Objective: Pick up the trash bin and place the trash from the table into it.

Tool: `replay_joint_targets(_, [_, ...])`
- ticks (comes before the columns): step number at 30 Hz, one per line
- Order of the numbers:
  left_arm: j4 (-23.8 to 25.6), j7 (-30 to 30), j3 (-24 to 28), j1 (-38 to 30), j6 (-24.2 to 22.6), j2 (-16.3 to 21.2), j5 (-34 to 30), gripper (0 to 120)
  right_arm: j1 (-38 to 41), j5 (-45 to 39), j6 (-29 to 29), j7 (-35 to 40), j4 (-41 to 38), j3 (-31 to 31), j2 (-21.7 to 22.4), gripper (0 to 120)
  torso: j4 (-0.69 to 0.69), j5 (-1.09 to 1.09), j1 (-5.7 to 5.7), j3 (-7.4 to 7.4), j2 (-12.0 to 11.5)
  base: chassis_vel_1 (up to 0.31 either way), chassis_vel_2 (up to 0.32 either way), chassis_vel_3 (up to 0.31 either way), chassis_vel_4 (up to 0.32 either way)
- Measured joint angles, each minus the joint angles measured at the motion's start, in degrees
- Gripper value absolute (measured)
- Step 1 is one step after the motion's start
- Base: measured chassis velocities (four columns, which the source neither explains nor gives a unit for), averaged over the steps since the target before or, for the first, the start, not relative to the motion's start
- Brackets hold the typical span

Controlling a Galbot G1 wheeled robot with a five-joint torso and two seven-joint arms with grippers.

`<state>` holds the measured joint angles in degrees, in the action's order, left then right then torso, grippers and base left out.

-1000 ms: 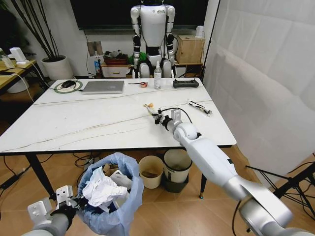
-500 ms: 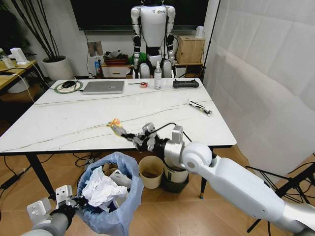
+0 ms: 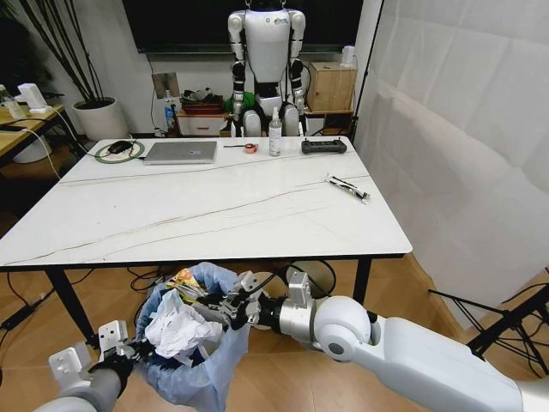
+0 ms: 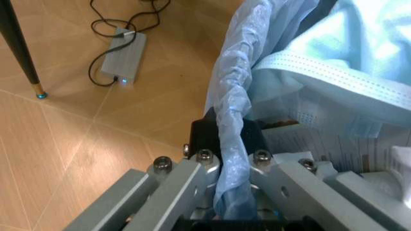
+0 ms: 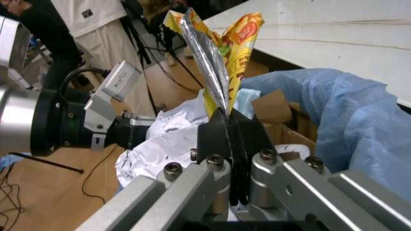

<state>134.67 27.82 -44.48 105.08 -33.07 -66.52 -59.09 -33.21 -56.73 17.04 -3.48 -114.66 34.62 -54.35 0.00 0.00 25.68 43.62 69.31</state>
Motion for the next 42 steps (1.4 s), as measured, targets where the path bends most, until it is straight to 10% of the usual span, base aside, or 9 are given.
replay_joint_targets(29, [-0.16,0.07,0.23,-0.16,-0.05,0.44,-0.03,0,-0.64,1.8,-0.3,2.15,-1.83,-3.74,2.33,97,-0.01,0.0,0.01,0.0,0.0,0.0,0.0,0.0,0.0])
replay_joint_targets(42, [-0.6,-0.27,1.3,-2.28,-0.05,1.41,-0.56,0,-1.95,-1.55,-0.58,9.06,1.02,-22.86,1.59,100,0.0,0.01,0.01,0.0,0.0,0.0,0.0,0.0,0.0])
